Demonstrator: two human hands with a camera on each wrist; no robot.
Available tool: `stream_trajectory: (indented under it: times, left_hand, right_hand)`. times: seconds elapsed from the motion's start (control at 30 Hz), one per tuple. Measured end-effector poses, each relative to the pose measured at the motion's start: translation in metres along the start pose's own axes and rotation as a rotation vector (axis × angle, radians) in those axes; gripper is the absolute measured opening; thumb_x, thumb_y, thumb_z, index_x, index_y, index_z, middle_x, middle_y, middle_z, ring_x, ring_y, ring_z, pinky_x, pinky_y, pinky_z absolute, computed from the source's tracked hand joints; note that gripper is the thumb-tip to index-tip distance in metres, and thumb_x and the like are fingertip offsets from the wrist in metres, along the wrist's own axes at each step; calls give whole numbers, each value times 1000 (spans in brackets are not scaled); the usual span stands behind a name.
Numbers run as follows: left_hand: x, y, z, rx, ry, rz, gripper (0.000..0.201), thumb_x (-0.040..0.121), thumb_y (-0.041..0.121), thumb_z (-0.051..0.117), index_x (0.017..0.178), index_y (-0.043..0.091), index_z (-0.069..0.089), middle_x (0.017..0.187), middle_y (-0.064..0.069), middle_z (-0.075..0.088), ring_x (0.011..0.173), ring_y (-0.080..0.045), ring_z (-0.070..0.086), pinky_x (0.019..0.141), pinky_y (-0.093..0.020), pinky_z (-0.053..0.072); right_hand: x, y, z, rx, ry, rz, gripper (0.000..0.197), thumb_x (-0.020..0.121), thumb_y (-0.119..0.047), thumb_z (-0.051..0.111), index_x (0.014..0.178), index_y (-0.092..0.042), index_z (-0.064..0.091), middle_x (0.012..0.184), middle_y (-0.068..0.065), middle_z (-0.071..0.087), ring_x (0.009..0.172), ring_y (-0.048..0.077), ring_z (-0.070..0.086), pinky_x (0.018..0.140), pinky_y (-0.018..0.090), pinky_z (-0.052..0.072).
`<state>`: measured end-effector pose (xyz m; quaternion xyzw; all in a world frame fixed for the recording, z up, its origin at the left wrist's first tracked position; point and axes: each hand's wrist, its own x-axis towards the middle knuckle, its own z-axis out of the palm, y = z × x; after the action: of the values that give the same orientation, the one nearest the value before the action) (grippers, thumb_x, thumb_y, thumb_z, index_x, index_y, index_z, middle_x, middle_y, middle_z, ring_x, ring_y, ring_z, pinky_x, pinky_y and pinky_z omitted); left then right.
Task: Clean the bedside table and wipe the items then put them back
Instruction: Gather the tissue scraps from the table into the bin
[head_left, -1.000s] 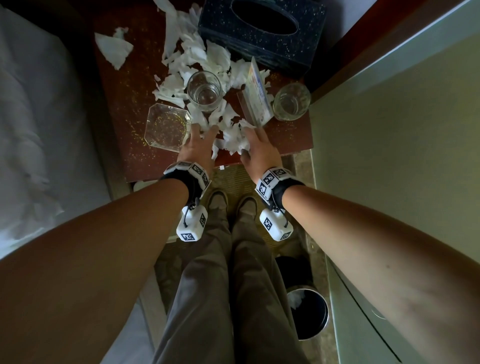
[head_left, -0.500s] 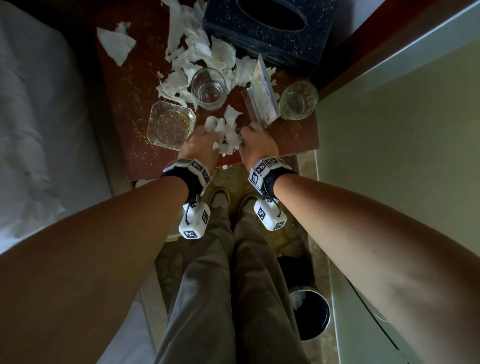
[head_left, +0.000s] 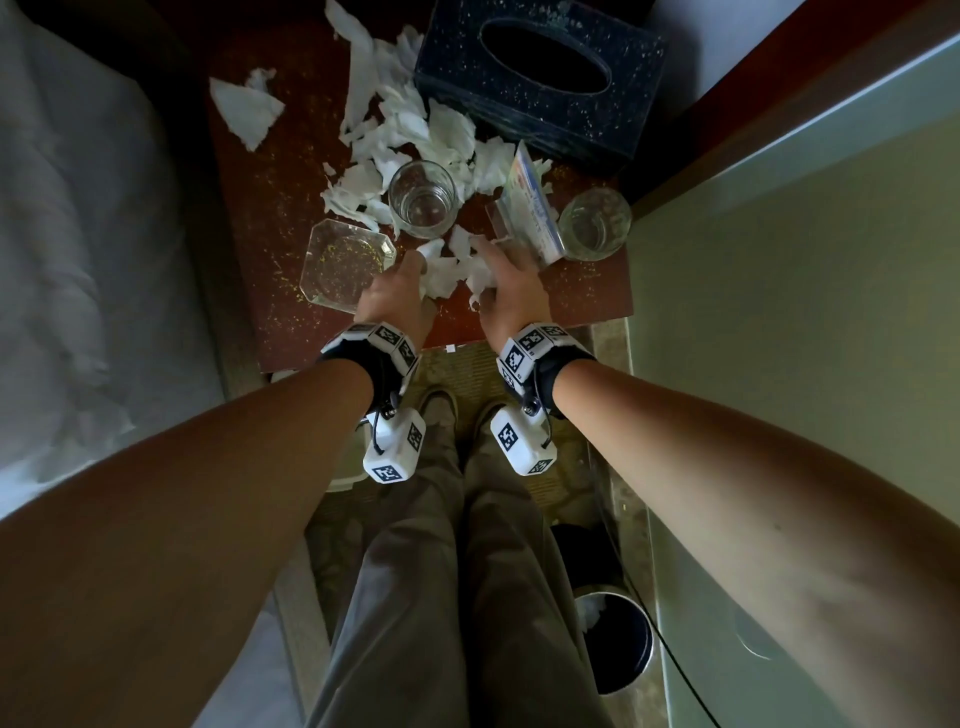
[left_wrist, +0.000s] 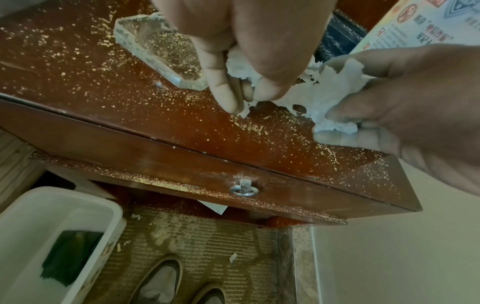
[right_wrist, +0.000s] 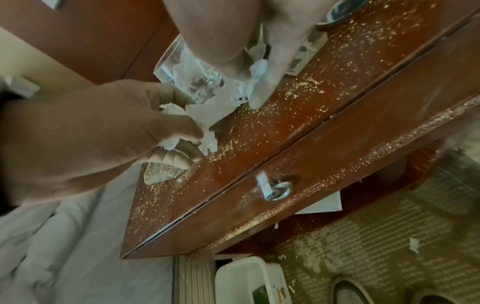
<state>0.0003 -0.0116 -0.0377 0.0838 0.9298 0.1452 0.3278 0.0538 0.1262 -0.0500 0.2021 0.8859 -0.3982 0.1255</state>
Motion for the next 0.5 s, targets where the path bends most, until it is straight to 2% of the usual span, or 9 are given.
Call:
stream_trajectory:
  times: [0.13, 0.23, 0.33, 0.4, 0.5]
  left_hand:
    - [3, 2, -2, 17, -79, -44, 62, 94, 17, 62, 144, 25, 25, 108, -12, 60, 105, -36, 61, 80, -40, 47]
    - [6, 4, -3, 55, -95, -41, 77, 92, 22, 67, 150, 27, 16, 115, -14, 61, 109, -37, 61, 86, -45, 51]
    - [7, 4, -3, 7, -86, -49, 70, 91, 25, 68, 146, 27, 25, 112, -10, 60, 109, -36, 62, 80, -41, 49]
    - [8, 5, -4, -18, -62, -42, 63, 93, 24, 67, 145, 27, 32, 120, -11, 61, 110, -34, 62, 80, -38, 49]
    - [12, 5, -2, -9, -65, -42, 54, 96, 25, 61, 144, 24, 38, 126, -10, 60, 112, -32, 60, 79, -35, 47]
  right_hand:
    - [10, -5, 6, -86, -33, -36, 71, 84, 10, 53, 144, -27, 44, 141, 8, 39, 105, 28, 60, 85, 39, 56]
    - [20, -9, 9, -207, -88, -61, 66, 83, 3, 58, 142, -23, 43, 140, 13, 36, 107, 34, 59, 88, 45, 55]
    - [30, -13, 8, -254, -144, -23, 62, 81, 4, 59, 135, -23, 45, 139, 13, 32, 106, 36, 60, 90, 45, 54]
    - [38, -14, 8, -280, -189, -1, 56, 82, 4, 58, 131, -23, 48, 137, 12, 33, 106, 35, 60, 92, 44, 53]
    - [47, -14, 9, -310, -234, 22, 32, 87, -3, 55, 118, -12, 56, 132, 12, 41, 106, 33, 59, 94, 40, 49]
